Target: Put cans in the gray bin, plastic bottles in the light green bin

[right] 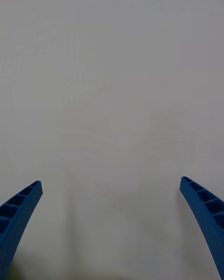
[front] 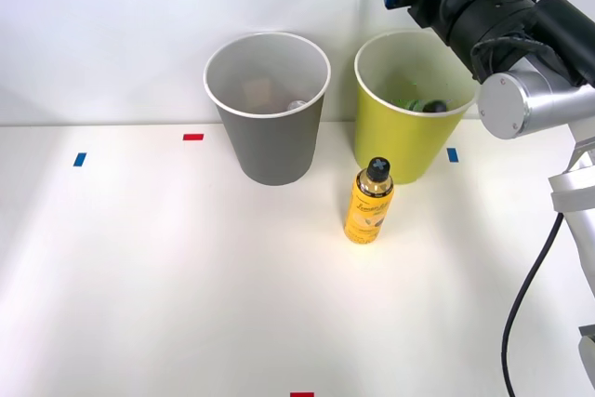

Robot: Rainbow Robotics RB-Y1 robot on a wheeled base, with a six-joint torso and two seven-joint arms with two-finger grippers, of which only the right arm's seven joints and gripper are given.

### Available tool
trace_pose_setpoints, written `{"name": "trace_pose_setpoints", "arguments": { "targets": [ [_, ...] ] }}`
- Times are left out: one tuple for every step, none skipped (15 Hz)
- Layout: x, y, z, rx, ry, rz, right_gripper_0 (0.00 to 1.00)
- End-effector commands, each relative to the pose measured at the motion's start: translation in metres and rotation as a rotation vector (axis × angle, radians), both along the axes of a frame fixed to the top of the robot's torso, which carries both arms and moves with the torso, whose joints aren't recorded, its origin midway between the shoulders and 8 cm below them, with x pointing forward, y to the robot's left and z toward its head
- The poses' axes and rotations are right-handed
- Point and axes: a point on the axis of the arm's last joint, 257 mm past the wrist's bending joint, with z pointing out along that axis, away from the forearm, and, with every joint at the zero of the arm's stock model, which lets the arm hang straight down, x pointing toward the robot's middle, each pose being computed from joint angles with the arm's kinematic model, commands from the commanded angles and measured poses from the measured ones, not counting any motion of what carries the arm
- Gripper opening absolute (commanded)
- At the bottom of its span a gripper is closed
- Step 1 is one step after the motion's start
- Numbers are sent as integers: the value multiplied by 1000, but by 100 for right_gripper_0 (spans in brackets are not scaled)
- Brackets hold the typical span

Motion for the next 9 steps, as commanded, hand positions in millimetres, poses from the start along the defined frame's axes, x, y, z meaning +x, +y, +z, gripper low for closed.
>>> {"name": "trace_pose_setpoints", "arguments": {
  "targets": [
    [-15,-12,-10,-16,0,-4,100],
    [-23,-14,-11,-10,-1,3,100],
    [-34,-21,-15,5,-1,2,100],
    [-42,-25,-21,16,4,3,100],
    [-53,-33,-24,29,4,-1,100],
    [-65,-41,-30,45,9,-8,100],
    [-76,-51,-34,59,9,-19,100],
    [-89,-61,-35,66,4,-32,100],
    [-102,-69,-41,73,11,-40,100]
  ]
}}
